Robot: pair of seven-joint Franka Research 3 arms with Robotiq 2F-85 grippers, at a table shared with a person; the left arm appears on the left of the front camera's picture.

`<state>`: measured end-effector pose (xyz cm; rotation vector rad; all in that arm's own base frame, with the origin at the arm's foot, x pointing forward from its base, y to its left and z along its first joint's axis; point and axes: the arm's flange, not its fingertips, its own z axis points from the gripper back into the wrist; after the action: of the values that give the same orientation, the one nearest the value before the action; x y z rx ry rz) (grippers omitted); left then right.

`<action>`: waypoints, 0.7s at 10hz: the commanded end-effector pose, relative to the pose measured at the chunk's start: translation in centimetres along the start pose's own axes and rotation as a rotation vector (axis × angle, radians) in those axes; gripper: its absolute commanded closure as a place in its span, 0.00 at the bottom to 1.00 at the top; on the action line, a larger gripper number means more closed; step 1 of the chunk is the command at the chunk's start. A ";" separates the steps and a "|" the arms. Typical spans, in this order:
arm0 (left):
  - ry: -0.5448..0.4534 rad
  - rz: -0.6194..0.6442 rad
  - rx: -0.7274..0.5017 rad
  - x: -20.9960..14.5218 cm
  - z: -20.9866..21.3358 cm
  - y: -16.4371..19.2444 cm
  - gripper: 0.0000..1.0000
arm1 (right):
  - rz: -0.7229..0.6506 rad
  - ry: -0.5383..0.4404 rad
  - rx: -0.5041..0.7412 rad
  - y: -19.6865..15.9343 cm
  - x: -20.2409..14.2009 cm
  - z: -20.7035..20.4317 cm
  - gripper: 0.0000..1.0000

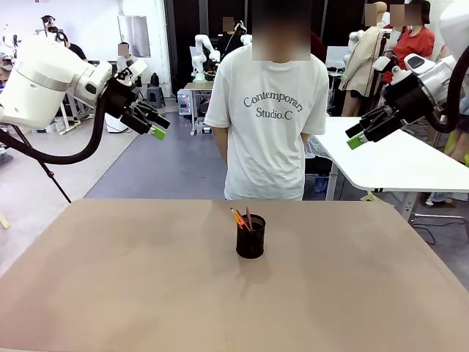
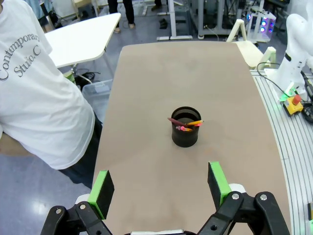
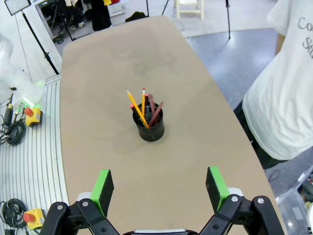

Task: Place the pens into the pen holder.
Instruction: Pick up a writing instrument from the table and place it into the Pen holder.

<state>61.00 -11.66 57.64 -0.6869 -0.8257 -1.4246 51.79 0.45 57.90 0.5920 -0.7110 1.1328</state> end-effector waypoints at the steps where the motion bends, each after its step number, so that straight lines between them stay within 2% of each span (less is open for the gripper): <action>1: 0.001 -0.001 0.003 0.0 0.2 0.1 0.00 | 0.002 0.001 0.000 0.2 0.1 0.0 0.00; 7: 0.001 -0.001 0.003 0.0 0.2 0.1 0.00 | 0.002 0.001 0.000 0.2 0.1 0.0 0.00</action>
<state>61.00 -11.66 57.64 -0.6869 -0.8257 -1.4246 51.79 0.45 57.90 0.5920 -0.7110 1.1328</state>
